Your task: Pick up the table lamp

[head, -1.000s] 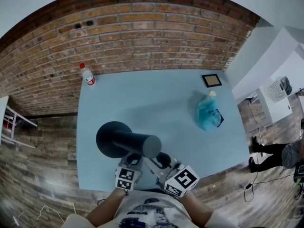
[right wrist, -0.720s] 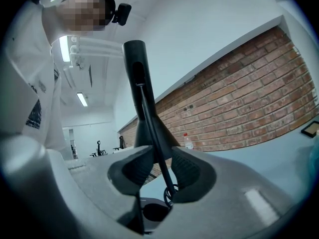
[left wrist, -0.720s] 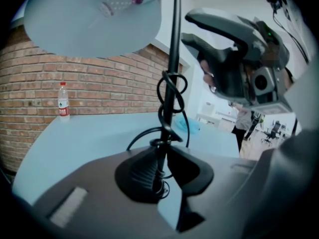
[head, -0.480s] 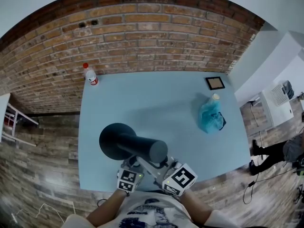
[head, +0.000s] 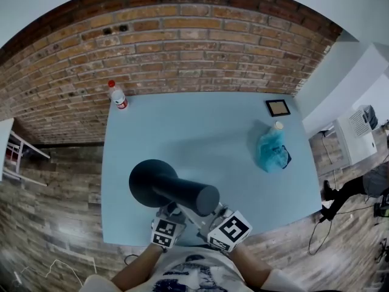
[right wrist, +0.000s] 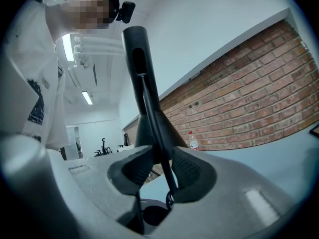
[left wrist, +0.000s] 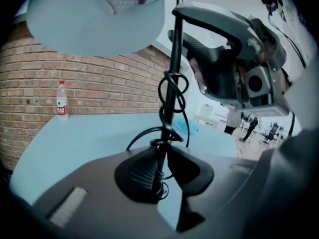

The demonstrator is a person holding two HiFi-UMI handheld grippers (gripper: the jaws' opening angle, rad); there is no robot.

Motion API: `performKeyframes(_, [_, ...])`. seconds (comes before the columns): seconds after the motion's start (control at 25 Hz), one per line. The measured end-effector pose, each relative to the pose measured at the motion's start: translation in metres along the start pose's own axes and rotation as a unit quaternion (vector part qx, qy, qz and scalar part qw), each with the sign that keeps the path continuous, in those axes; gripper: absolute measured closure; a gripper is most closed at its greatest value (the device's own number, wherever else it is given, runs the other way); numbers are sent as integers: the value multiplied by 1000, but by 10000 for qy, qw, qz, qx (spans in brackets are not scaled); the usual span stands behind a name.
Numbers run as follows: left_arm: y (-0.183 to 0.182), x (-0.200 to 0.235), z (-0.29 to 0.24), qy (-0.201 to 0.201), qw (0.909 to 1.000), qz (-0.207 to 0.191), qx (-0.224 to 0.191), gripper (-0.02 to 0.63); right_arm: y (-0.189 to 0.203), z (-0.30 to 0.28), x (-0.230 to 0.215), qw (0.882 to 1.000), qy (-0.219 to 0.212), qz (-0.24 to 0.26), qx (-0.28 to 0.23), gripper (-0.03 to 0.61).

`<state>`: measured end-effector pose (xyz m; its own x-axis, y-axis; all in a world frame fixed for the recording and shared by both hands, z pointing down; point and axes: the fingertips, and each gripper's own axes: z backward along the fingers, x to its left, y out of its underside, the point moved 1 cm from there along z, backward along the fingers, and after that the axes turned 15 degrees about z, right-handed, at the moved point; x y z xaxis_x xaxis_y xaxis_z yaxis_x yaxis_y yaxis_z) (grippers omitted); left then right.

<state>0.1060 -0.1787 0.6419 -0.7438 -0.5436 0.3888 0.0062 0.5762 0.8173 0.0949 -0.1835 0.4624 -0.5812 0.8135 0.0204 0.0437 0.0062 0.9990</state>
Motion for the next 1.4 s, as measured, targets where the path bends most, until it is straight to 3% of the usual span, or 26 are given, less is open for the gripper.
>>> performKeyframes(0.16, [0, 0, 0, 17, 10000, 16, -36, 560, 2, -1, 1, 10000, -17, -7, 43, 467])
performKeyframes(0.28, [0, 0, 0, 55, 10000, 46, -36, 560, 4, -1, -1, 10000, -30, -59, 57, 506])
performKeyframes(0.76, [0, 0, -1, 159, 9998, -42, -76, 558, 3, -2, 0, 10000, -10, 75, 55, 517])
performKeyframes(1.4, [0, -1, -1, 113, 9990, -428, 114, 571, 4, -1, 2, 9998, 110, 122, 110, 526])
